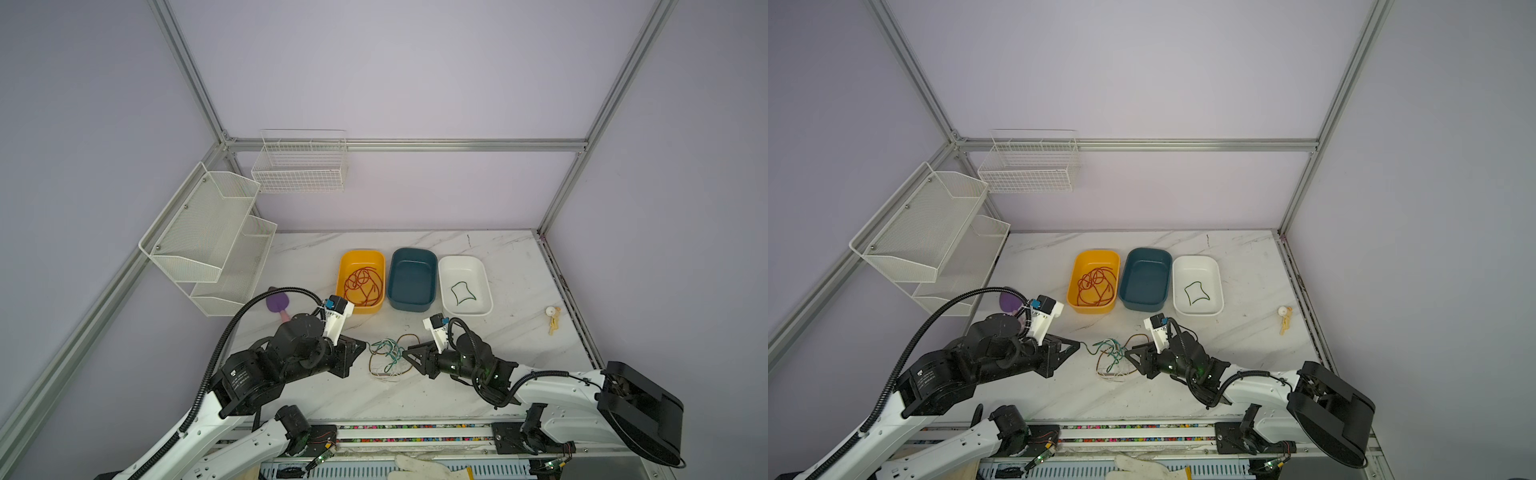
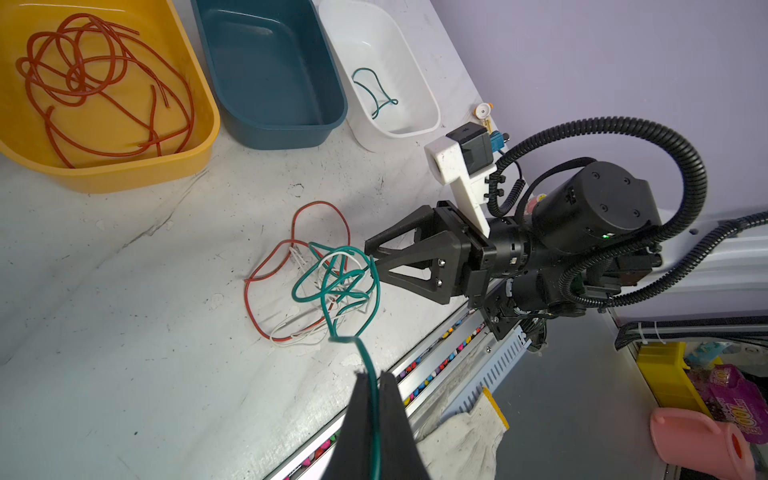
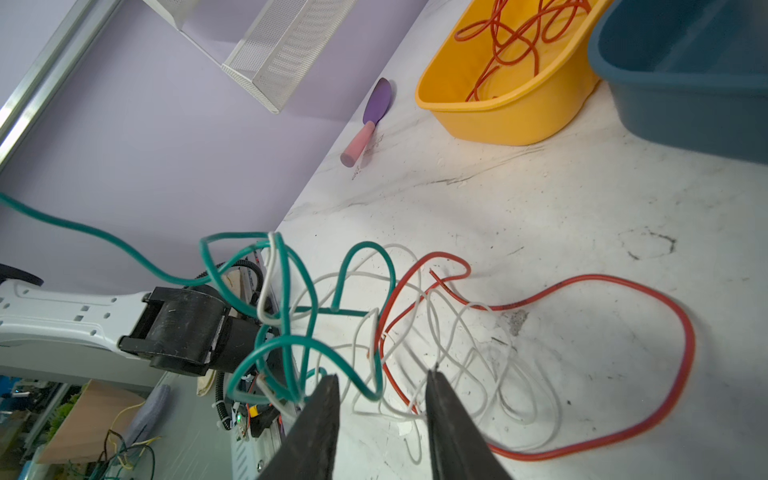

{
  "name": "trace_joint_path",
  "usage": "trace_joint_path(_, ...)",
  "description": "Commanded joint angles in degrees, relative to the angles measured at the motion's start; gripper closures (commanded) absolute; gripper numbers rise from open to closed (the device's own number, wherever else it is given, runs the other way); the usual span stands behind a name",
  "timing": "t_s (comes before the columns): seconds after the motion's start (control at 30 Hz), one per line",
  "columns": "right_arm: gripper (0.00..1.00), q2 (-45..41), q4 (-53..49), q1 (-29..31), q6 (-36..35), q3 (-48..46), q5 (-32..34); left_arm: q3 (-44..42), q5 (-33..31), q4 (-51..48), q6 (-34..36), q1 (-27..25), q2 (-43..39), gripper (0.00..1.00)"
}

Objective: Untangle the cables
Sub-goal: 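Pull the green wire away with the left gripper while the right holds the tangle, then lift the green wire higher with the left gripper while the right releases the tangle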

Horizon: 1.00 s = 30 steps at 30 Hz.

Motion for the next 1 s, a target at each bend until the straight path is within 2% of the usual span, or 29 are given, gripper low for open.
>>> trace_joint_path(0.0, 0.64, 1.7, 5.1, 0.3, 0.5, 1.0, -1.3, 1.7, -0.2, 1.2, 0.7, 0.0, -0.8, 1.0)
trace_joint_path(0.1, 0.65, 2.3, 6.1, 0.6, 0.6, 1.1, -1.1, 1.6, -0.2, 1.3, 0.7, 0.0, -0.8, 1.0)
trace_joint_path(0.23, 0.72, 2.5, 6.2, 1.0, 0.8, 1.4, 0.0, 1.4, -0.1, 1.7, 0.5, 0.0, -0.7, 1.0)
trace_joint_path(0.43, 0.76, 4.6, 8.8, 1.8, 1.6, 1.7, 1.1, -0.4, 1.0, 3.5, -0.4, 0.0, -1.0, 1.0)
trace_joint_path(0.6, 0.87, 5.1, 7.8, 2.2, 1.2, 2.7, 2.6, 0.1, 0.1, 3.2, 0.0, 0.0, -1.8, 1.0)
trace_joint_path(0.7, 0.94, 3.4, 4.7, 2.2, 1.0, 2.3, 5.7, 1.2, -2.3, 1.8, 0.4, 0.0, -2.5, 1.0)
trace_joint_path(0.73, 1.0, 2.7, 3.7, 2.2, 1.0, 1.9, 6.7, 1.6, -3.6, 1.1, 0.5, 0.0, -2.8, 1.0)
trace_joint_path(0.97, 1.0, 1.0, -4.2, 2.2, 4.7, -1.1, 16.4, 7.6, -13.4, -3.1, -0.8, 0.0, -6.6, 1.0)
